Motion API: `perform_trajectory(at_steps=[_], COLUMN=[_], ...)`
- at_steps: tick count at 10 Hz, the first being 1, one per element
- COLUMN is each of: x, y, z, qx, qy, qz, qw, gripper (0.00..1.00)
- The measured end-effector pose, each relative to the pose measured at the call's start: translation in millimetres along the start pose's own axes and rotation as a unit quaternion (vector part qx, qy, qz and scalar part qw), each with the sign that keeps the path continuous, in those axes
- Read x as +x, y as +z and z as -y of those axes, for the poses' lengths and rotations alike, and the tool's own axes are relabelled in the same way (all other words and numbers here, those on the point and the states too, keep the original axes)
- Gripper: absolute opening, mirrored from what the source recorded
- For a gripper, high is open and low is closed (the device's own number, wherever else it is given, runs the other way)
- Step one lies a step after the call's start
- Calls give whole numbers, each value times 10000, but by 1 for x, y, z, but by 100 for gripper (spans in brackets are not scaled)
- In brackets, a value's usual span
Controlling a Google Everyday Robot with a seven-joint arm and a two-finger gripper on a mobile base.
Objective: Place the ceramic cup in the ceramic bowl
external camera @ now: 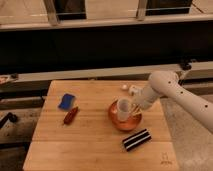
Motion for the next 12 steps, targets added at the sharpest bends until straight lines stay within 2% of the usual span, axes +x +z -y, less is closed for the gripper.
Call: perform_trajectory(at_steps=[2, 4, 7, 12], x=[1, 2, 3, 2], y=[0, -1, -2, -11], z=[0, -1, -1, 2], qx=[25, 42, 73, 121], qy=[7, 18, 39, 23], qz=[-9, -24, -64, -98], qw=[10000, 10000, 9999, 9999], gripper=[60, 71, 80, 80])
